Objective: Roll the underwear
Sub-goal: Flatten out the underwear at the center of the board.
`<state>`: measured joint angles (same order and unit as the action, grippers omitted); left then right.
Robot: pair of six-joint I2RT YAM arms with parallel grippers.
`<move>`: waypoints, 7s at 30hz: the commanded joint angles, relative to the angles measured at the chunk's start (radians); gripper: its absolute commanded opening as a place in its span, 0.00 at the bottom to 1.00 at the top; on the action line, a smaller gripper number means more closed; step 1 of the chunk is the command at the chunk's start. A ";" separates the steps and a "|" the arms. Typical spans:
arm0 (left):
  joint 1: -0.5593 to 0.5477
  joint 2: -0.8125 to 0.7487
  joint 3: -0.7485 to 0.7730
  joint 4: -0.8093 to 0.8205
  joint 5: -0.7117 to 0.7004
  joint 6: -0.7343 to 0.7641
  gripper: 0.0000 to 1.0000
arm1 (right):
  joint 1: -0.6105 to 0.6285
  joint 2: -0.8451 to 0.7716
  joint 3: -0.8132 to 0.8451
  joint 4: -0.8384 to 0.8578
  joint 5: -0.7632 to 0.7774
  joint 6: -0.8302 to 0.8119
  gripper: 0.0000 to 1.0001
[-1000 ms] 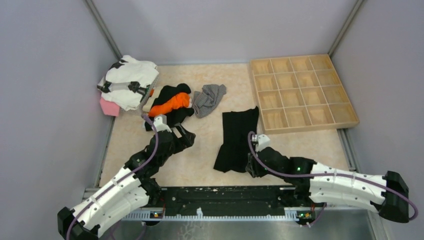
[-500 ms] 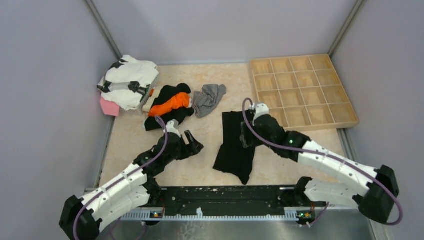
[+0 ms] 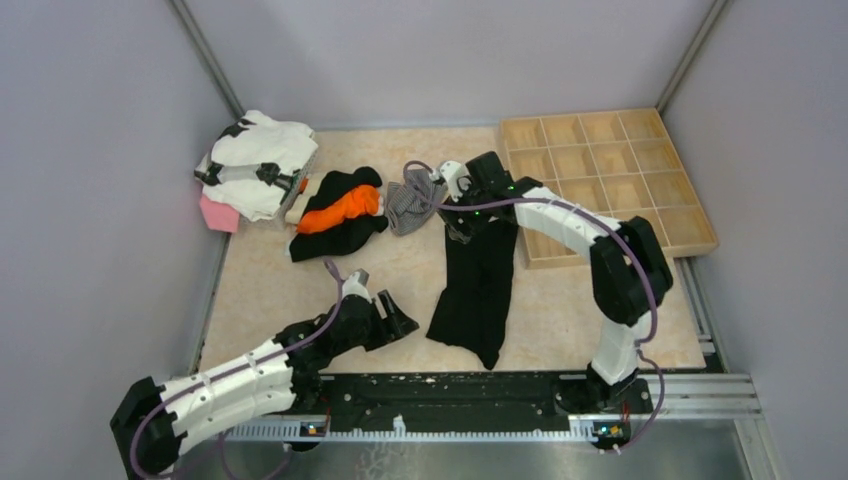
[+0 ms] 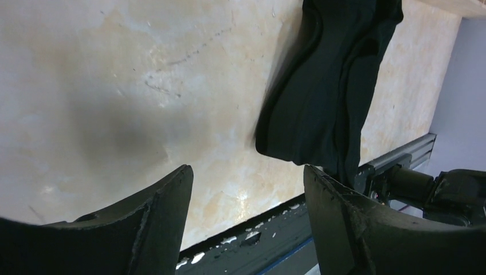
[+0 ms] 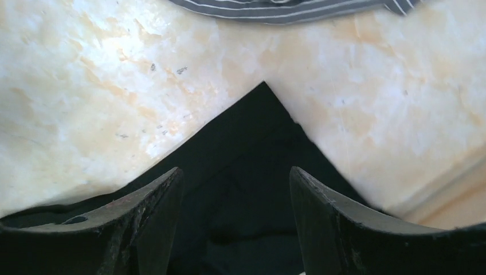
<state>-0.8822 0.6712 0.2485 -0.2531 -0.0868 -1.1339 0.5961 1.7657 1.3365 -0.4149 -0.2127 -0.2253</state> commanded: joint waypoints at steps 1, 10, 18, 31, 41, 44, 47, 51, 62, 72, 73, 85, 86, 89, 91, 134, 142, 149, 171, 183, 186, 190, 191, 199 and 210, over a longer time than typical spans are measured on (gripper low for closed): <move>-0.113 0.065 0.024 0.052 -0.135 -0.178 0.77 | -0.018 0.131 0.158 -0.087 -0.094 -0.282 0.67; -0.248 0.251 0.085 0.083 -0.250 -0.370 0.77 | -0.065 0.336 0.383 -0.220 -0.193 -0.422 0.62; -0.256 0.309 0.118 0.136 -0.270 -0.412 0.79 | -0.084 0.438 0.451 -0.290 -0.260 -0.466 0.64; -0.257 0.418 0.147 0.159 -0.266 -0.464 0.81 | -0.086 0.452 0.385 -0.198 -0.215 -0.375 0.19; -0.258 0.543 0.160 0.241 -0.215 -0.497 0.77 | -0.094 0.293 0.116 0.071 -0.161 -0.191 0.00; -0.258 0.582 0.170 0.236 -0.184 -0.507 0.69 | -0.097 0.288 0.114 0.069 -0.153 -0.184 0.00; -0.259 0.600 0.163 0.245 -0.168 -0.514 0.62 | -0.097 0.288 0.114 0.062 -0.147 -0.180 0.00; -0.261 0.591 0.138 0.246 -0.178 -0.527 0.29 | -0.100 0.279 0.094 0.081 -0.145 -0.163 0.00; -0.258 0.345 0.130 0.039 -0.455 -0.396 0.00 | -0.102 0.053 -0.083 0.299 -0.162 0.033 0.00; -0.255 -0.039 0.270 -0.250 -0.830 0.047 0.00 | -0.101 -0.455 -0.356 0.499 -0.076 0.288 0.00; -0.255 -0.071 0.291 -0.244 -0.850 0.135 0.00 | -0.101 -0.507 -0.383 0.503 -0.073 0.310 0.00; -0.255 -0.262 0.498 -0.077 -0.795 0.802 0.00 | -0.101 -1.007 -0.463 0.269 -0.070 0.429 0.00; -0.255 -0.270 0.516 -0.080 -0.750 0.834 0.00 | -0.102 -1.027 -0.451 0.226 -0.076 0.440 0.00; -0.255 -0.277 0.575 -0.144 -0.642 0.865 0.00 | -0.101 -1.070 -0.417 0.096 -0.122 0.483 0.00; -0.255 -0.260 0.636 -0.254 -0.575 0.824 0.00 | -0.101 -1.095 -0.403 0.006 -0.165 0.527 0.00; 0.166 -0.128 0.485 -0.105 -0.121 0.869 0.00 | -0.059 -1.073 -0.573 -0.003 -0.188 0.606 0.00; 0.166 -0.246 0.615 -0.422 0.127 0.765 0.00 | -0.048 -1.231 -0.510 -0.246 -0.359 0.731 0.00; 0.165 -0.264 0.404 -0.201 -0.083 0.679 0.00 | -0.047 -1.211 -0.764 -0.024 -0.110 0.809 0.00; 0.208 0.591 0.328 0.456 -0.589 0.805 0.80 | -0.068 -0.677 -0.879 0.632 0.353 0.690 0.37; 0.272 0.172 0.245 -0.078 -0.441 0.352 0.99 | -0.007 -0.545 -0.571 0.426 0.122 0.691 0.49; 0.273 0.076 0.203 -0.184 -0.376 0.256 0.99 | 0.125 -0.418 -0.456 0.417 0.193 0.770 0.48; 0.273 -0.017 0.143 -0.313 -0.348 0.155 0.99 | 0.260 -0.233 -0.261 0.327 0.257 0.871 0.48; 0.273 -0.030 0.133 -0.338 -0.348 0.132 0.99 | 0.285 -0.192 -0.222 0.321 0.274 0.888 0.49; 0.273 -0.027 0.113 -0.394 -0.334 0.057 0.99 | 0.390 0.151 0.126 0.134 0.310 0.945 0.54; 0.273 0.027 0.129 -0.407 -0.310 0.052 0.98 | 0.433 0.399 0.388 -0.038 0.354 0.913 0.50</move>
<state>-0.6113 0.7033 0.3645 -0.6586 -0.4068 -1.0695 1.0130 2.1319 1.6409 -0.3824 0.1062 0.6987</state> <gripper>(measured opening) 0.983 0.519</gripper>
